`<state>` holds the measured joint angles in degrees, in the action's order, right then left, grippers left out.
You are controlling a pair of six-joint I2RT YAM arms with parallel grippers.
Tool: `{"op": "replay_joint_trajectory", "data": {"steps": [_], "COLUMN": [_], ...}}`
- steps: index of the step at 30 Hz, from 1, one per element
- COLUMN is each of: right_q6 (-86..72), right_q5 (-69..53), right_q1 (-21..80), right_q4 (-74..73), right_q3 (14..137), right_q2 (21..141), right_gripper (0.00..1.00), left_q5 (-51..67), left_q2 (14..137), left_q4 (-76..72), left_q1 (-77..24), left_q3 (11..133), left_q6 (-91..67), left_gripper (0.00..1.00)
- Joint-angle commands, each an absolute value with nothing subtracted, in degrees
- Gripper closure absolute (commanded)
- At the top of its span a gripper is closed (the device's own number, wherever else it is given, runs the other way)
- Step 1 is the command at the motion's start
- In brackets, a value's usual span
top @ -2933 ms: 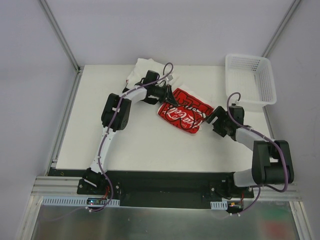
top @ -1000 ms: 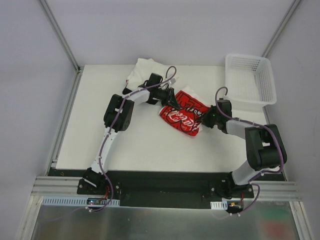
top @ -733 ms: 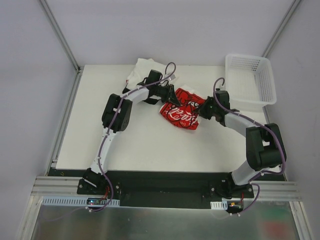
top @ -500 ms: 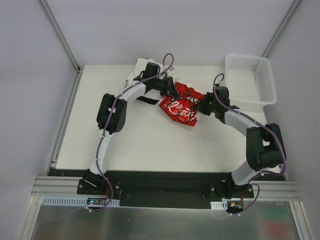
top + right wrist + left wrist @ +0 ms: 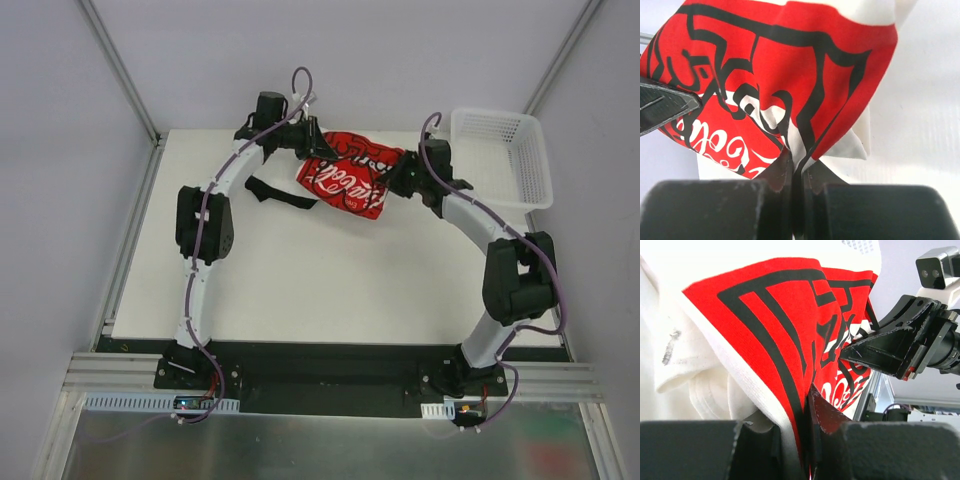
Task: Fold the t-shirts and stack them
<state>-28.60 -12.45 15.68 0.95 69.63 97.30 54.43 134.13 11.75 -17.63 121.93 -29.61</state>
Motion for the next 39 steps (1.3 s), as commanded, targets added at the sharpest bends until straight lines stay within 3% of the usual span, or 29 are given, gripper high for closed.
{"op": "replay_joint_trajectory", "data": {"steps": [1, 18, 29, 39], "right_q6": [-26.6, -27.1, -26.7, -28.7], "right_q5": [-12.7, -15.0, -14.8, -15.8], "right_q1": [16.5, 21.0, 23.4, 23.8], "right_q4": [-1.5, -6.1, -15.0, -15.9], "right_q3": [77.9, 100.0, 123.9, 128.4], "right_q2": [100.8, 118.5, 130.2, 136.3], "right_gripper": [0.99, 1.0, 0.99, 1.0], "left_q5": [55.1, 53.8, 54.5, 55.1], "left_q2": [131.7, 131.4, 132.5, 135.6], "left_q4": [11.1, 11.1, 11.1, 10.8], "left_q1": [-14.2, -8.0, -2.4, 1.1], "left_q3": [126.9, 127.9, 133.3, 133.6], "left_q6": [-29.4, -28.0, -29.4, -29.1], "left_gripper": [1.0, 1.0, 1.0, 1.0]}}
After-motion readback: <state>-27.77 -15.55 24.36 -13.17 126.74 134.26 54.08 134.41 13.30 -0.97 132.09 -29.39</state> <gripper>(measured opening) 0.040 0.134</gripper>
